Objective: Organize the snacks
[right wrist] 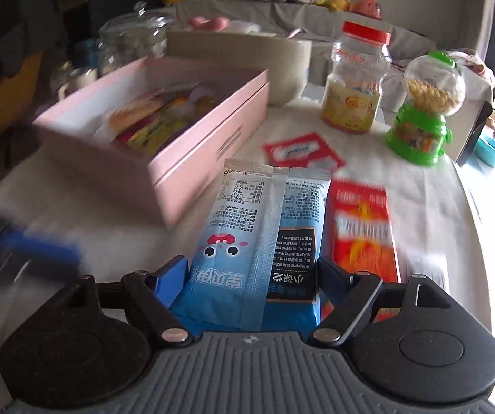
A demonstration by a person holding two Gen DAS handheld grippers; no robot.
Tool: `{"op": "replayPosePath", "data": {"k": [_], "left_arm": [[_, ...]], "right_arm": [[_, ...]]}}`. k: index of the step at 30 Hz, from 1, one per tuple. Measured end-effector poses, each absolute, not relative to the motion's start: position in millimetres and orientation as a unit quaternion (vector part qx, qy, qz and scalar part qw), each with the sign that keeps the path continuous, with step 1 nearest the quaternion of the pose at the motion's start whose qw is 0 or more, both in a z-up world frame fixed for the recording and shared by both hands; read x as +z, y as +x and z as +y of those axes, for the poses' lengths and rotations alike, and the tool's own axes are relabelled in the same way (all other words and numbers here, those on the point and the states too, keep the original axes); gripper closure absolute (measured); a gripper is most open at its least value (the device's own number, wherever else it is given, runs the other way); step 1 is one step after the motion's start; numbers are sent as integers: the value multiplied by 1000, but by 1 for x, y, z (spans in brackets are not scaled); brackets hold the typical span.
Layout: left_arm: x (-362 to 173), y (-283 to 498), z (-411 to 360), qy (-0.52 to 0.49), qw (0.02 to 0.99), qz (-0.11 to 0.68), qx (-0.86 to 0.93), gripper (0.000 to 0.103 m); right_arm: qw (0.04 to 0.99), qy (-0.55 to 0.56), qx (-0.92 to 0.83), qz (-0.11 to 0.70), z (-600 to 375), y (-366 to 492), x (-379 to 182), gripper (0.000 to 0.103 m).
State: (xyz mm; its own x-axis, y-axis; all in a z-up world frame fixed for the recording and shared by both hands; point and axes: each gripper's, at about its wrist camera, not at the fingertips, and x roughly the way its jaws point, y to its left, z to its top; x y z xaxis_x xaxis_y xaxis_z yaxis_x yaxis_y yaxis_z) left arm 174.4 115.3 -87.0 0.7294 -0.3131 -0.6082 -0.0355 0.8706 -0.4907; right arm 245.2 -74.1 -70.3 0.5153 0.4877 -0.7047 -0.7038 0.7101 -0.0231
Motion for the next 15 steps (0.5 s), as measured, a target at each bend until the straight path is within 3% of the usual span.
{"op": "replayPosePath", "data": {"k": [9, 13, 15], "left_arm": [[-84, 169, 103, -250, 895, 356, -96, 73], [-79, 170, 109, -250, 902, 343, -80, 73], [-79, 171, 112, -245, 905, 340, -74, 73]], "right_arm": [[819, -136, 429, 356, -107, 177, -48, 17], [847, -94, 420, 312, -113, 214, -19, 16], [857, -46, 397, 326, -109, 256, -12, 15]]}}
